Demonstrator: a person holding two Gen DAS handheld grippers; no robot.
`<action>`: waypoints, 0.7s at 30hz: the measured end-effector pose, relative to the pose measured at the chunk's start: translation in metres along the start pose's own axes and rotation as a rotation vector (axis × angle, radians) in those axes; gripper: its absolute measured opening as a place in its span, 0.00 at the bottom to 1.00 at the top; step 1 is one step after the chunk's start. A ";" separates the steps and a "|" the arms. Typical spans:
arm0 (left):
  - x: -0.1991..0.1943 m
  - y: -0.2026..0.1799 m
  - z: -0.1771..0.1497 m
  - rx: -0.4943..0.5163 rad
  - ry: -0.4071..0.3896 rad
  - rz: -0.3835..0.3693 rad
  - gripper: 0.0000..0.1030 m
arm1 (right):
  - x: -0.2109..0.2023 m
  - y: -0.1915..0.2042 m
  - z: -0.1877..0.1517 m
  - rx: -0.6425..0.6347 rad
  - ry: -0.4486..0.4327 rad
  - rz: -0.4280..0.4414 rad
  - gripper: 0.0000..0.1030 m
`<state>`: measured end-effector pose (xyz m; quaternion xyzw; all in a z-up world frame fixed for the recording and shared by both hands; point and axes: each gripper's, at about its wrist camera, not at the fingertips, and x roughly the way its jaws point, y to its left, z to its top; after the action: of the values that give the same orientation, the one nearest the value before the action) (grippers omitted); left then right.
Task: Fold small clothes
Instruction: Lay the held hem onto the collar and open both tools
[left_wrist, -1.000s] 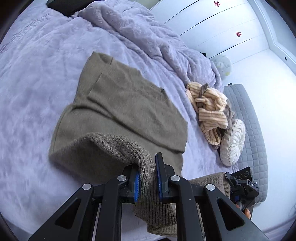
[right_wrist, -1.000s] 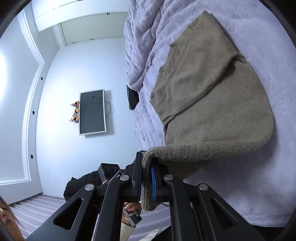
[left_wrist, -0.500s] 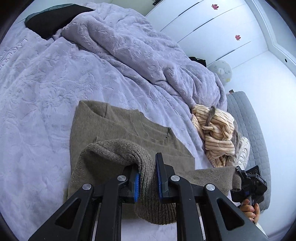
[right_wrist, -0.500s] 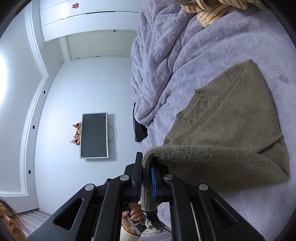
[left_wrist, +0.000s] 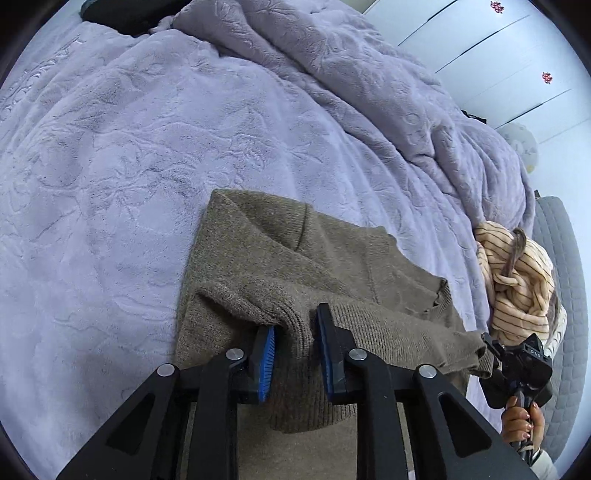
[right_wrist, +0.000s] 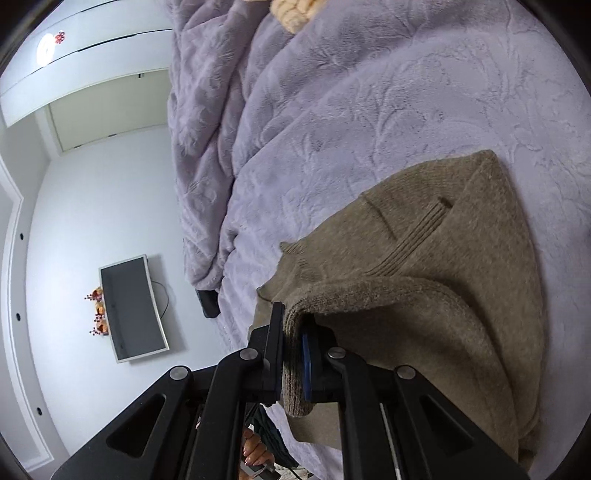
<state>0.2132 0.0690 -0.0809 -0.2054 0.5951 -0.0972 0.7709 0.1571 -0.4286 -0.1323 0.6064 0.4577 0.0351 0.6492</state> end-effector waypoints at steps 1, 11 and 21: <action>-0.002 0.000 0.002 -0.005 -0.005 0.009 0.24 | 0.002 -0.003 0.003 0.012 -0.002 -0.007 0.12; -0.078 -0.005 0.017 0.032 -0.188 0.016 0.58 | -0.035 0.037 0.004 -0.139 -0.062 -0.080 0.65; -0.062 0.003 -0.054 0.246 -0.005 0.093 0.58 | -0.060 0.029 -0.055 -0.272 -0.065 -0.180 0.37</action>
<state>0.1439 0.0856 -0.0392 -0.0814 0.5856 -0.1330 0.7954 0.1019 -0.4151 -0.0663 0.4702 0.4798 0.0188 0.7405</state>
